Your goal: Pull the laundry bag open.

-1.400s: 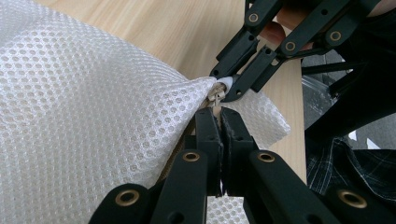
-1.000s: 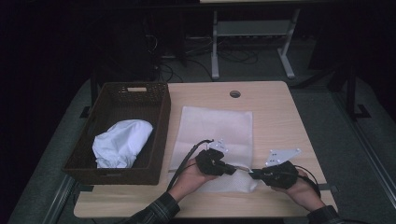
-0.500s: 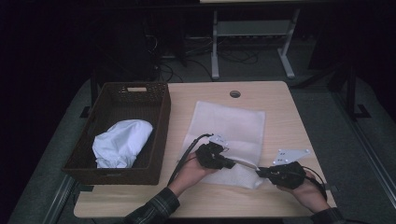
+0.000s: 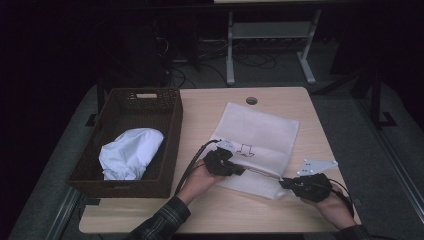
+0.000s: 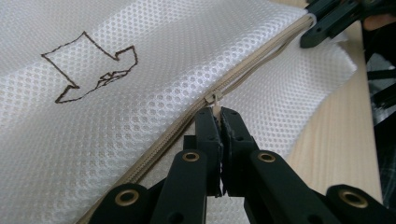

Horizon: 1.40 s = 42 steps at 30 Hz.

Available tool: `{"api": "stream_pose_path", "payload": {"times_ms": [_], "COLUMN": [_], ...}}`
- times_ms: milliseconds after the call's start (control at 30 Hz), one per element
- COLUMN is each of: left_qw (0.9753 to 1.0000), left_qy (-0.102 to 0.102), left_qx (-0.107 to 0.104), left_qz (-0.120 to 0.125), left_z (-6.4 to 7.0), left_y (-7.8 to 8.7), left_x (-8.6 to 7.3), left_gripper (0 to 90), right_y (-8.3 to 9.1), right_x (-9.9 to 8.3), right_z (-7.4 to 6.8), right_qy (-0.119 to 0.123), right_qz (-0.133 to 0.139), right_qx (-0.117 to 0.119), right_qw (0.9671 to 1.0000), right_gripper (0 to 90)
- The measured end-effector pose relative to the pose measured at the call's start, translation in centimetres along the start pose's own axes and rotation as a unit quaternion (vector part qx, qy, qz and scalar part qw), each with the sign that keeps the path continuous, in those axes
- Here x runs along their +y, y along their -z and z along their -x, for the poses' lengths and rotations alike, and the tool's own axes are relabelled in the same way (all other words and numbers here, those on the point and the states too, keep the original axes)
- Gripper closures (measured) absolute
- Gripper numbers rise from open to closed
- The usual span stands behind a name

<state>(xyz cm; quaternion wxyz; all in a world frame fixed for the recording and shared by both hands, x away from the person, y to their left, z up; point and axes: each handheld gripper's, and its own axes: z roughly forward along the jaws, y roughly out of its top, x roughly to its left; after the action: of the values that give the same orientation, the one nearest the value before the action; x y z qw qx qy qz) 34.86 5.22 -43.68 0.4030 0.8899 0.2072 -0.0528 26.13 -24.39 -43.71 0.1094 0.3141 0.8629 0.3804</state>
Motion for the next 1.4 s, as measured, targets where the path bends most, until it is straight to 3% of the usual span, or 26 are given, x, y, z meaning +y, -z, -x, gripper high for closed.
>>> {"api": "stream_pose_path", "payload": {"times_ms": [133, 333, 400, 433, 467, 533, 567, 667, 700, 733, 800, 867, 1000, 1033, 1067, 1200, 1233, 1267, 1300, 1333, 1400], "left_qw": [0.9997, 0.9999, 0.9994, 0.9994, 0.9990, 0.9988, 0.9986, 0.9986, 0.9969, 0.9969, 0.9961, 0.9961, 0.9950, 0.9933, 0.9941, 0.9933, 0.9920, 0.9890, 0.9901, 0.9883, 0.9889], "left_qy": [0.016, 0.012, 0.007, 0.007, 0.025, 0.027, 0.020, 0.025, 0.019, 0.019, 0.039, 0.040, 0.040, 0.042, 0.054, 0.045, 0.051, 0.043, 0.065, 0.069, 0.069], "left_qx": [-0.012, 0.004, 0.033, 0.033, 0.037, 0.039, 0.050, 0.046, 0.076, 0.076, 0.078, 0.078, 0.091, 0.108, 0.094, 0.107, 0.115, 0.141, 0.124, 0.136, 0.132], "left_qz": [0.017, 0.008, -0.003, -0.003, 0.003, 0.007, 0.002, 0.004, -0.004, -0.004, 0.008, 0.008, 0.000, -0.004, 0.004, -0.006, -0.007, -0.016, -0.002, -0.004, -0.003], "left_z": [-0.1, 0.1, -0.1, -0.1, -1.0, -1.3, -1.2, -1.3, -1.5, -1.5, -2.5, -2.4, -2.5, -2.8, -3.2, -2.9, -3.1, -3.2, -3.7, -3.9, -3.9], "left_y": [0.2, 0.3, 0.3, 0.3, 0.9, 1.2, 1.2, 1.2, 1.4, 1.4, 2.2, 2.2, 2.2, 2.4, 2.5, 2.2, 2.3, 2.5, 2.8, 2.9, 2.8], "left_x": [-0.2, -0.2, -0.3, -0.3, -0.7, -0.8, -0.8, -0.8, -0.9, -0.9, -1.3, -1.2, -1.2, -1.4, -1.6, -1.5, -1.6, -1.8, -2.1, -2.2, -2.2], "left_gripper": [87.9, 88.1, 88.1, 88.1, 88.1, 88.1, 88.1, 88.1, 88.1, 88.1, 88.1, 88.1, 88.1, 88.1, 88.1, 88.1, 88.1, 88.1, 88.1, 88.1, 88.1], "right_y": [0.0, 0.1, 0.2, 0.2, 0.3, 0.5, 0.5, 0.4, 0.5, 0.5, 1.2, 1.2, 1.2, 1.2, 1.3, 1.3, 1.5, 1.6, 1.8, 2.2, 2.6], "right_x": [-0.1, -0.1, 0.1, 0.0, -0.2, -0.4, -0.3, -0.3, -0.4, -0.4, -0.8, -0.9, -0.8, -0.9, -1.0, -1.1, -1.1, -1.1, -1.4, -1.8, -2.4], "right_z": [0.3, 0.3, 0.4, 0.4, 0.7, 1.0, 0.9, 0.7, 0.8, 0.8, 1.3, 1.4, 1.1, 1.2, 1.3, 1.3, 1.4, 1.4, 1.5, 1.8, 1.9], "right_qy": [-0.004, -0.006, -0.004, -0.003, -0.009, -0.017, -0.012, -0.007, -0.007, -0.007, -0.019, -0.019, -0.015, -0.013, -0.016, -0.016, -0.019, -0.019, -0.022, -0.031, -0.037], "right_qz": [0.002, 0.009, 0.009, 0.005, 0.002, 0.010, 0.009, 0.004, 0.002, 0.002, 0.007, 0.008, 0.004, 0.001, 0.000, -0.002, 0.002, 0.002, -0.002, 0.001, 0.000], "right_qx": [-0.001, -0.001, -0.004, -0.011, -0.015, -0.012, -0.011, -0.014, -0.020, -0.020, -0.025, -0.024, -0.026, -0.032, -0.034, -0.034, -0.033, -0.036, -0.046, -0.045, -0.049], "right_qw": [1.0000, 0.9999, 0.9999, 0.9999, 0.9998, 0.9997, 0.9998, 0.9999, 0.9998, 0.9998, 0.9995, 0.9995, 0.9995, 0.9994, 0.9993, 0.9993, 0.9993, 0.9991, 0.9987, 0.9985, 0.9981], "right_gripper": [84.9, 84.9, 85.0, 85.0, 85.0, 85.0, 85.0, 85.0, 85.0, 85.0, 85.0, 85.0, 85.0, 85.0, 85.0, 85.0, 85.0, 85.0, 85.0, 85.0, 85.0]}}
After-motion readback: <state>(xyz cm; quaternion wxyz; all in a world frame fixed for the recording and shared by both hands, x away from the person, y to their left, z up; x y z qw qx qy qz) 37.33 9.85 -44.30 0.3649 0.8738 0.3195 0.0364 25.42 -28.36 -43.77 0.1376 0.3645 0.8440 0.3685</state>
